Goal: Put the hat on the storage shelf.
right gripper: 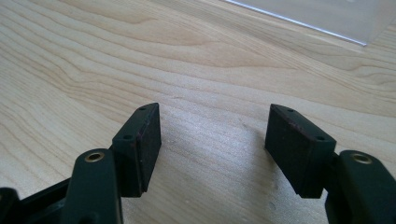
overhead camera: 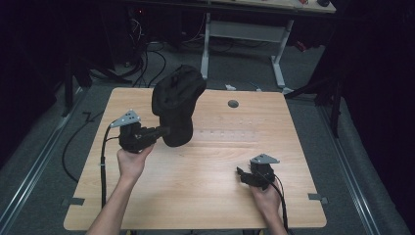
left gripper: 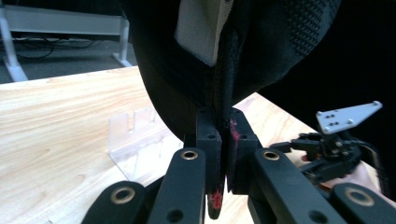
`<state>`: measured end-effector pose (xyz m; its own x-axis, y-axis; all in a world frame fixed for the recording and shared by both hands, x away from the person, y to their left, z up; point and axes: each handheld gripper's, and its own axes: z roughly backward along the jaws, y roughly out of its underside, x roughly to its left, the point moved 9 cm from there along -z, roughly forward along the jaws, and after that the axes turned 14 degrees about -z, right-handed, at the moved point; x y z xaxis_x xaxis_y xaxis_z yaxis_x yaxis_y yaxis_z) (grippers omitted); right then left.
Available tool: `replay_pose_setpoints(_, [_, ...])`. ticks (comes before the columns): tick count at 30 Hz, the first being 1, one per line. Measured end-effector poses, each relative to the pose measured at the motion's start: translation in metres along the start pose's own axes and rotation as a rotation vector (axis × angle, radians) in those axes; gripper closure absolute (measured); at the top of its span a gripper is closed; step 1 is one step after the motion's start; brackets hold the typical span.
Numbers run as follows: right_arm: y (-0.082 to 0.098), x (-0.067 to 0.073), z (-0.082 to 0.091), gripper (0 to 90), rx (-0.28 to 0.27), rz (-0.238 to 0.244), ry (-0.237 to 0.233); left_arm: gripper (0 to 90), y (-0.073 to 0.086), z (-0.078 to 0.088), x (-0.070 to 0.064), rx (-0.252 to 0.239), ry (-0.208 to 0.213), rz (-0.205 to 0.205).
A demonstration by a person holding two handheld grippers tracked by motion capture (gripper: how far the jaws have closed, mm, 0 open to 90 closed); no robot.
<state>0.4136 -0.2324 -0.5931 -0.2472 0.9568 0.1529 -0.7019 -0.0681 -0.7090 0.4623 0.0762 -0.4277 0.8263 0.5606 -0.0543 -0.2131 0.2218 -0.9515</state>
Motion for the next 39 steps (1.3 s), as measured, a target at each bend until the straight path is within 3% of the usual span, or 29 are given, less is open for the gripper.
replay_pose_setpoints(10, [0.0,0.0,0.0,36.1,-0.001,0.002,0.001,86.2,-0.001,-0.022,0.012,0.037,-0.044,-0.051])
replay_pose_setpoints(20, [0.0,0.0,0.0,36.1,-0.001,0.003,0.001,86.2,0.006,-0.039,0.022,0.058,-0.079,-0.072])
replay_pose_setpoints(33, [0.0,0.001,0.0,35.6,-0.001,0.008,0.0,86.1,0.017,-0.054,0.025,0.082,-0.098,-0.103])
replay_pose_setpoints(39, [0.0,0.001,0.0,35.7,-0.001,0.01,0.0,86.0,0.024,-0.059,0.025,0.097,-0.092,-0.095])
